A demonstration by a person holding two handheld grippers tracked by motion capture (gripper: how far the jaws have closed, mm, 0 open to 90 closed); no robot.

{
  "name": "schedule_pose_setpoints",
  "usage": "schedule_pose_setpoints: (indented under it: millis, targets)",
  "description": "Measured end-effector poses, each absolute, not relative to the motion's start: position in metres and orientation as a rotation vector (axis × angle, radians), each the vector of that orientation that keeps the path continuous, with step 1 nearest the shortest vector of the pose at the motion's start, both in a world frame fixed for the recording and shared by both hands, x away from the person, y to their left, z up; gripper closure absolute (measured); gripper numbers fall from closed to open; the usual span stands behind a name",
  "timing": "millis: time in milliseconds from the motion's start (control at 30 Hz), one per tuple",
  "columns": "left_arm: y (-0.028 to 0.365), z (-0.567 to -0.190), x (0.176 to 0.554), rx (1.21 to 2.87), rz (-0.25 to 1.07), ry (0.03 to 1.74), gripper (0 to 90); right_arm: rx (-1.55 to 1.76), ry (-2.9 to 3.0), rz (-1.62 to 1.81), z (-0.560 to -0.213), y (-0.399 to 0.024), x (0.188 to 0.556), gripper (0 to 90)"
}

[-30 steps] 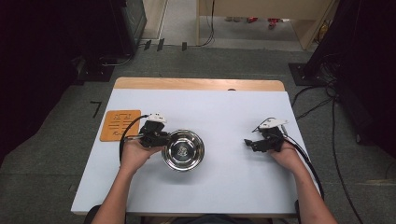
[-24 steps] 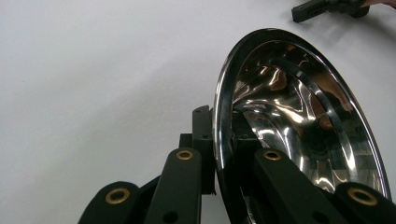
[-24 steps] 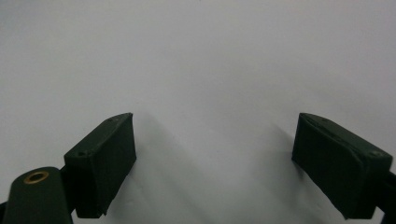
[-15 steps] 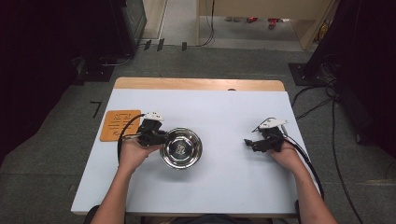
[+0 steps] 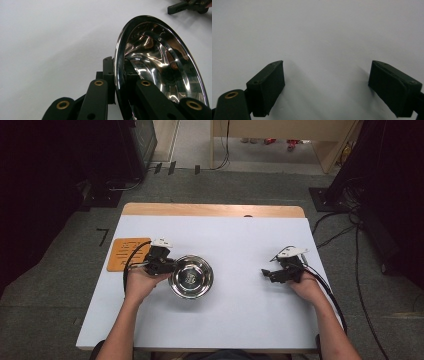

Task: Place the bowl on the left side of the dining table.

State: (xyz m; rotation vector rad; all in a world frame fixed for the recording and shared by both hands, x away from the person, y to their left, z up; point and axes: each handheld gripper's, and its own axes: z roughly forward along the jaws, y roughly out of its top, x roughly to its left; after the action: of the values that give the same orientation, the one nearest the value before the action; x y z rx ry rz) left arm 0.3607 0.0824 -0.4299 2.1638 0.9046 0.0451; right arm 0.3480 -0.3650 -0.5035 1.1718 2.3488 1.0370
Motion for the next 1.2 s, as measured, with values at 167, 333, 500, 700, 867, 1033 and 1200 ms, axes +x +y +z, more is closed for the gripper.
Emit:
schedule_pose_setpoints:
  millis: [167,333,500,700,867,1033,1200]
  targets:
    - [0.086,-0.43,0.362,2.161,0.049,0.921,85.4,1.171,2.349,1.037,-0.503,-0.365,0.348,13.0]
    - [0.089,-0.43,0.364,2.155,0.051,0.948,85.4,1.172,2.349,1.037,-0.503,-0.365,0.348,13.0]
    - [0.092,-0.43,0.365,2.15,0.061,0.964,85.4,1.171,2.35,1.037,-0.503,-0.365,0.348,13.0]
    - [0.098,-0.429,0.367,2.137,0.076,0.99,85.4,1.172,2.349,1.037,-0.503,-0.365,0.348,13.0]
    - [0.103,-0.429,0.369,2.131,0.087,1.008,85.4,1.169,2.35,1.035,-0.503,-0.365,0.348,13.0]
    - [0.108,-0.43,0.371,2.125,0.091,1.028,85.4,1.169,2.35,1.035,-0.503,-0.365,0.348,13.0]
    - [0.113,-0.43,0.373,2.117,0.098,1.048,85.4,1.17,2.35,1.037,-0.503,-0.365,0.348,13.0]
